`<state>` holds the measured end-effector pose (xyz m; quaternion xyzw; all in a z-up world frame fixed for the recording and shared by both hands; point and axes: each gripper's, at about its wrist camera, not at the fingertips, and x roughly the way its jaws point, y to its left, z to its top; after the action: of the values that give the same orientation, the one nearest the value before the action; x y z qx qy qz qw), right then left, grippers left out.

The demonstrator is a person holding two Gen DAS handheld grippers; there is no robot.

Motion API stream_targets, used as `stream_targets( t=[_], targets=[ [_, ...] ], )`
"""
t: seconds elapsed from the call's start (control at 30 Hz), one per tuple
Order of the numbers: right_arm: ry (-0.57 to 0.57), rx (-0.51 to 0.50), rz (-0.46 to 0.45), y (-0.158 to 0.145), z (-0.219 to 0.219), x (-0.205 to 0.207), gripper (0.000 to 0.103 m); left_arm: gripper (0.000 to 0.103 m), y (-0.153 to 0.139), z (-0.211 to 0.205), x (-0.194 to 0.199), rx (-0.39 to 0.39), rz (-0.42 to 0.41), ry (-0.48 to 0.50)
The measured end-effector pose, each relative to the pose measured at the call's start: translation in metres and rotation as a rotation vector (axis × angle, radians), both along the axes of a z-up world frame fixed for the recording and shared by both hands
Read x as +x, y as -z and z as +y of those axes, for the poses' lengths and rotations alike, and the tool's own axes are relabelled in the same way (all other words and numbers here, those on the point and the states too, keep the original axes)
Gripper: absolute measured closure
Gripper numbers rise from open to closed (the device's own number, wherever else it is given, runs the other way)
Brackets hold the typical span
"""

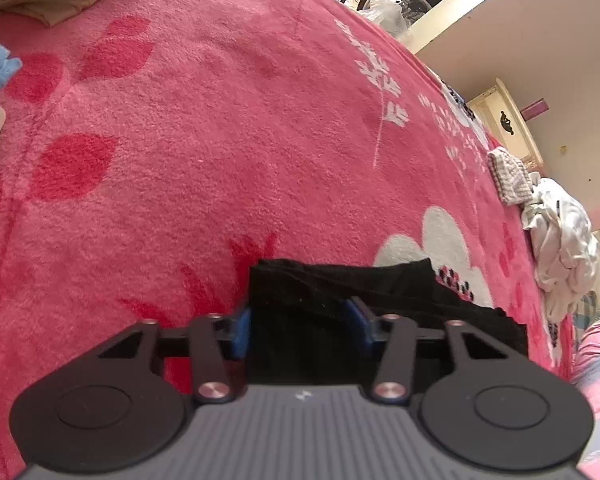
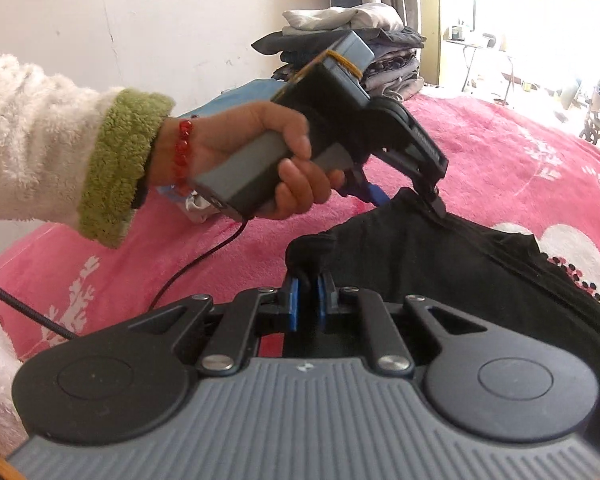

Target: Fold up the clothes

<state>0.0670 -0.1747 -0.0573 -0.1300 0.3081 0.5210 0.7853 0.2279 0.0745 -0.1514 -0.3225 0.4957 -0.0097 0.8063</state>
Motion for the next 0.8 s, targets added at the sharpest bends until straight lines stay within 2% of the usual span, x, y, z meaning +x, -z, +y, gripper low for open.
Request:
stream_targets(
  t=[0.03, 0.1, 0.13, 0.37, 0.43, 0.57, 0.63, 0.8],
  targets=[
    [0.003, 0.001, 0.001, 0.0, 0.0, 0.0, 0.095, 0.079, 0.001, 0.001, 0.0, -0.005, 0.0, -0.012],
    [0.007, 0.004, 0.003, -0.001, -0.001, -0.001, 0.095, 0.09, 0.002, 0.004, 0.001, -0.014, 0.0, -0.036],
    [0.008, 0.004, 0.003, -0.001, -0.002, -0.003, 0.095, 0.091, 0.002, 0.004, 0.001, -0.015, -0.005, -0.044],
    [0.013, 0.008, 0.003, -0.014, -0.012, -0.003, 0.095, 0.094, -0.034, -0.024, 0.008, 0.005, -0.069, -0.008],
    [0.027, 0.008, 0.038, -0.024, -0.024, 0.002, 0.095, 0.094, -0.047, -0.033, 0.011, 0.013, -0.088, 0.008],
    [0.061, 0.01, 0.087, -0.041, -0.053, 0.012, 0.095, 0.094, -0.077, -0.078, 0.029, 0.059, -0.104, 0.115],
    [0.111, 0.038, 0.092, -0.046, -0.071, 0.015, 0.095, 0.094, -0.091, -0.102, 0.039, 0.098, -0.11, 0.166],
    [0.313, 0.187, 0.077, -0.046, -0.13, 0.009, 0.095, 0.094, -0.112, -0.175, 0.063, 0.236, -0.124, 0.297]
  ],
)
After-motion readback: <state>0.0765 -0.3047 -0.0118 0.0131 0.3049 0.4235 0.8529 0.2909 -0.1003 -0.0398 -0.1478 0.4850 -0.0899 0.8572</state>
